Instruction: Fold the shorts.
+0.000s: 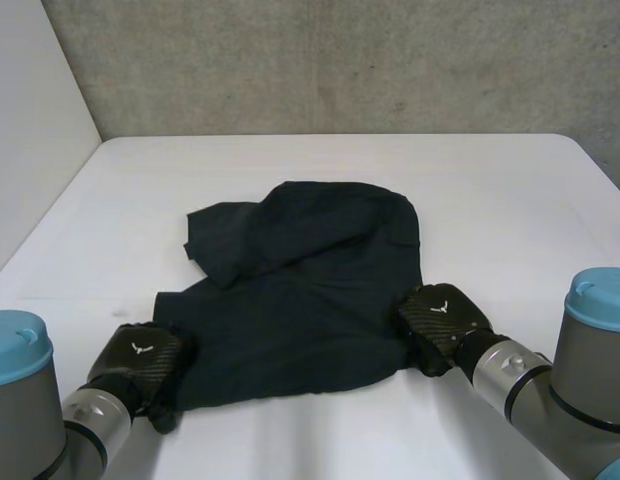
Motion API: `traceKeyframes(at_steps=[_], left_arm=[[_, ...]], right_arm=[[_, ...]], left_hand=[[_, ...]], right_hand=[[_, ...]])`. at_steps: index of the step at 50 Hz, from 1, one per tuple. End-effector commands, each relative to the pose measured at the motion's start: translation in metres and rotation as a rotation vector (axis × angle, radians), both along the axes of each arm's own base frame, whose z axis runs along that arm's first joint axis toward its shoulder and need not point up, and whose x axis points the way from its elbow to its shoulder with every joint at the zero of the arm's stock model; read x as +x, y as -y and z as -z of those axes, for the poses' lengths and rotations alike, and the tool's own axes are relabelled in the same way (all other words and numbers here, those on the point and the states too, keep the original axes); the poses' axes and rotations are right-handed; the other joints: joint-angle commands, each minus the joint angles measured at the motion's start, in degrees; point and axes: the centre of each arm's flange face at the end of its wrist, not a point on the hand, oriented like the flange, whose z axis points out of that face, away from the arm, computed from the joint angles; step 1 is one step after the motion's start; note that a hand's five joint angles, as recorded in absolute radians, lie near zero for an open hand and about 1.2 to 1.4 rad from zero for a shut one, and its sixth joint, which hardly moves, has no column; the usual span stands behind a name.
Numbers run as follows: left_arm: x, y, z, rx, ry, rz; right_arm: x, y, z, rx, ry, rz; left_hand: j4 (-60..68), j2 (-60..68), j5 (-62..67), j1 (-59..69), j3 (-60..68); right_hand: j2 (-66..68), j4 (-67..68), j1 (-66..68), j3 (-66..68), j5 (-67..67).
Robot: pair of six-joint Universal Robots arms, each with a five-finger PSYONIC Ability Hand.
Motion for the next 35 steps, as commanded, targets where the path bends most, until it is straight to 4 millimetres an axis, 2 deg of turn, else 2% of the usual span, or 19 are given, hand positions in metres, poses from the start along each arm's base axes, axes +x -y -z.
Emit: traceKeyframes(at_steps=[1,5,12,15,19,20,22,23,26,27,29,31,35], left_arm=[[-0.003,0.008,-0.001,-0.049,-0.02,0.0],[-0.004,0.012,-0.001,-0.064,-0.023,-0.002],[-0.007,0.015,-0.001,-0.067,-0.025,0.002],[-0.008,0.014,-0.005,-0.076,-0.03,0.008],[-0.008,0.014,-0.028,-0.147,-0.056,0.013],[-0.009,0.014,-0.035,-0.165,-0.065,0.014],[-0.008,0.011,-0.056,-0.211,-0.084,0.017],[-0.008,0.009,-0.064,-0.228,-0.093,0.019],[-0.008,0.003,-0.1,-0.3,-0.128,0.027],[-0.008,0.001,-0.109,-0.319,-0.137,0.033],[-0.009,-0.005,-0.132,-0.358,-0.16,0.048],[-0.01,-0.008,-0.144,-0.374,-0.174,0.064],[-0.013,-0.007,-0.156,-0.354,-0.174,0.094]], right_arm=[[-0.002,0.006,-0.002,-0.025,0.005,0.024],[-0.002,0.006,-0.002,-0.024,0.003,0.039],[-0.002,0.005,-0.003,-0.025,-0.004,0.044],[-0.001,0.006,-0.008,-0.041,-0.008,0.045],[-0.002,0.006,-0.035,-0.085,-0.003,0.051],[-0.003,0.005,-0.051,-0.108,-0.005,0.053],[-0.004,0.003,-0.069,-0.133,-0.007,0.054],[-0.005,0.002,-0.085,-0.155,-0.008,0.054],[-0.006,-0.001,-0.108,-0.188,-0.009,0.05],[-0.006,-0.003,-0.123,-0.211,-0.012,0.045],[-0.007,-0.005,-0.14,-0.239,-0.014,0.041],[-0.009,-0.007,-0.161,-0.269,-0.028,0.044],[-0.012,-0.01,-0.177,-0.26,-0.078,0.044]], left_hand=[[14.7,14.6,14.6,14.3,14.8],[24.3,24.1,24.1,23.8,24.3],[57.1,56.9,56.9,56.6,57.1],[57.3,57.1,57.1,56.8,57.3],[57.3,57.1,57.1,56.8,57.3],[57.3,57.1,57.1,56.8,57.3],[57.3,57.1,57.1,56.8,57.3],[57.3,57.1,57.1,56.8,57.3],[57.3,57.1,57.1,56.8,57.3],[57.3,57.1,57.1,56.8,57.3],[57.3,57.1,57.1,56.8,57.3],[57.3,57.1,57.1,56.8,57.3],[57.3,57.1,57.1,56.8,57.3]], right_hand=[[13.6,12.2,26.5,13.7,15.1],[13.6,12.2,26.5,13.7,15.1],[13.6,12.2,26.5,13.7,15.1],[13.6,12.2,26.5,13.7,15.1],[13.6,12.2,26.5,13.7,15.1],[13.6,12.2,26.5,13.7,15.1],[13.6,12.2,26.5,13.7,15.1],[13.6,12.2,26.5,13.7,15.1],[13.6,12.2,26.5,13.7,15.1],[13.6,12.2,26.5,13.7,15.1],[13.6,12.2,26.5,13.7,15.1],[13.6,12.2,26.5,13.7,15.1],[13.6,12.2,26.5,13.7,15.1]])
